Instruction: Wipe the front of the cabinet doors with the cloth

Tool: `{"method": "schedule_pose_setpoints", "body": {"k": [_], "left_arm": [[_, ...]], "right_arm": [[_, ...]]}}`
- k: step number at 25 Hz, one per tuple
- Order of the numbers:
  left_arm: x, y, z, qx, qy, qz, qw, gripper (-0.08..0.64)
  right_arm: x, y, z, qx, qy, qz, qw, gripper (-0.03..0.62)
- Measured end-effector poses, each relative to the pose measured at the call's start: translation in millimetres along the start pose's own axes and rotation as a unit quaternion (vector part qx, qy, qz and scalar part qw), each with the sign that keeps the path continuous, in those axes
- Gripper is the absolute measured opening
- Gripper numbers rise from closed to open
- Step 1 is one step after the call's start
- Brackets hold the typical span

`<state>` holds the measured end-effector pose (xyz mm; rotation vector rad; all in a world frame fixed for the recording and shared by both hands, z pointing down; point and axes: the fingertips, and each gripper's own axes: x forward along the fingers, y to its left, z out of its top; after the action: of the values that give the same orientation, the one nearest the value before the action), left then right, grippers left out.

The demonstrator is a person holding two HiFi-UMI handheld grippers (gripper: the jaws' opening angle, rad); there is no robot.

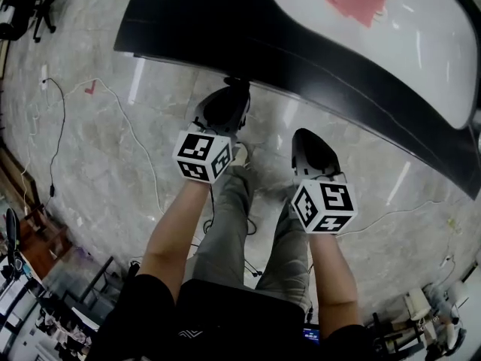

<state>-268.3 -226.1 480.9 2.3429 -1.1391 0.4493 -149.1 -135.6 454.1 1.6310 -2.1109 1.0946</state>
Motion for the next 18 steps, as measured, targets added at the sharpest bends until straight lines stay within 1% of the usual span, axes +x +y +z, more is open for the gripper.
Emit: {"method": "schedule_pose_setpoints", "body": {"k": [4,8,18], "left_arm": [[14,-37,-6,0.002,0.005,-0.018,0.9998,0.127],[25,-70,-12,0.006,0.01,-0.033,0.9994,0.127],[54,-159,-27,0.016,0.014,-0.078,0.9967,0.127]], "right_arm": [[-24,-27,-7,0.011,-0.003,-0.016,1.0,0.038],[-47,-51,-9,0.023,-0.017,-0.033,0.999,0.038],[-101,-104,-24,0.047,-0.026,-0.051,0.997,0.038]]}}
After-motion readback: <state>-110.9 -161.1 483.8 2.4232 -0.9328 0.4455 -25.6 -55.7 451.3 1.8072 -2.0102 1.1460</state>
